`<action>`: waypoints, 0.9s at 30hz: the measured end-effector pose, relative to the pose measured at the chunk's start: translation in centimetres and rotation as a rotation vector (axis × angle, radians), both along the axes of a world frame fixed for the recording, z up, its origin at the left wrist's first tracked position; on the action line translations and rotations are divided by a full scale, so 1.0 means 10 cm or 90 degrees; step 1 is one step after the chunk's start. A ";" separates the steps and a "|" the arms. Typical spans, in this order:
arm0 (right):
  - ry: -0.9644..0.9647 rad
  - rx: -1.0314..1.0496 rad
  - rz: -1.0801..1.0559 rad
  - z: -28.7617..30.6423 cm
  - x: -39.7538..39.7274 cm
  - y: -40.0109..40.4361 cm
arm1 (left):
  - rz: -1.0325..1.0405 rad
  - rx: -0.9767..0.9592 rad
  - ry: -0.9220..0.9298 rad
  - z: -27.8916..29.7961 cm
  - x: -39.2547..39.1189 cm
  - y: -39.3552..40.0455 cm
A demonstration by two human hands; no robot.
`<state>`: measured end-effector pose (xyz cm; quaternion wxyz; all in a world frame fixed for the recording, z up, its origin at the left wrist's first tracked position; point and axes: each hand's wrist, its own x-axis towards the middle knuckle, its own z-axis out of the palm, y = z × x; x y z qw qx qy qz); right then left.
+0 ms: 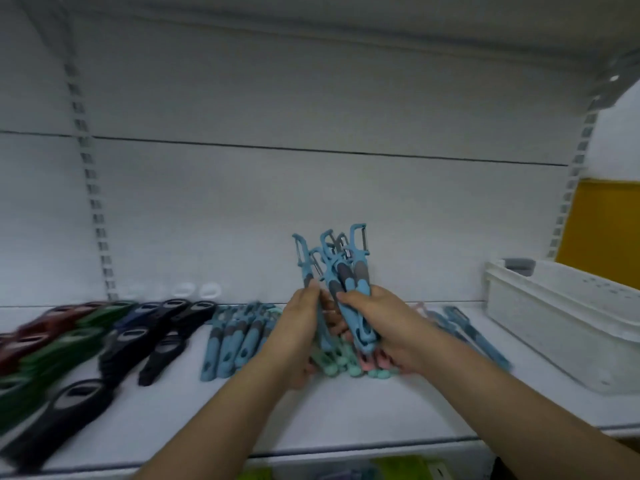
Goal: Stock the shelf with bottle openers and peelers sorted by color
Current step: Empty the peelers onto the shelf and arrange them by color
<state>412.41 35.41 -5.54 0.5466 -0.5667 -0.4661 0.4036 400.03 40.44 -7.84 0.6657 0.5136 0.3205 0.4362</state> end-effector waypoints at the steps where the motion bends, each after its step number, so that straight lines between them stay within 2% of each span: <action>1: -0.001 0.001 -0.002 -0.02 -0.15 0.06 | -0.005 -0.029 -0.019 0.01 -0.09 0.02; 5: 0.044 -0.032 0.001 -0.01 -0.68 0.26 | 0.058 -0.036 0.016 0.10 -0.52 0.10; 7: 0.023 -0.074 0.025 0.01 -0.88 0.37 | 0.063 -0.053 0.055 0.12 -0.73 0.13; 10: -0.059 -0.122 0.085 0.09 -1.11 0.51 | 0.062 -0.095 0.142 0.23 -1.05 0.21; 13: -0.182 -0.168 0.109 0.19 -1.26 0.57 | 0.054 -0.084 0.291 0.31 -1.30 0.37; 17: -0.198 -0.206 0.114 0.15 -1.33 0.68 | 0.078 0.020 0.468 0.29 -1.35 0.54; 22: -0.312 -0.162 0.043 -0.01 -1.20 0.74 | 0.106 0.224 0.702 0.19 -1.35 0.56; 24: -0.358 -0.127 0.043 -0.05 -1.13 0.69 | 0.117 0.330 0.707 0.09 -1.39 0.48; 27: -0.496 -0.060 -0.012 -0.12 -1.01 0.59 | 0.085 0.451 0.700 -0.08 -1.43 0.34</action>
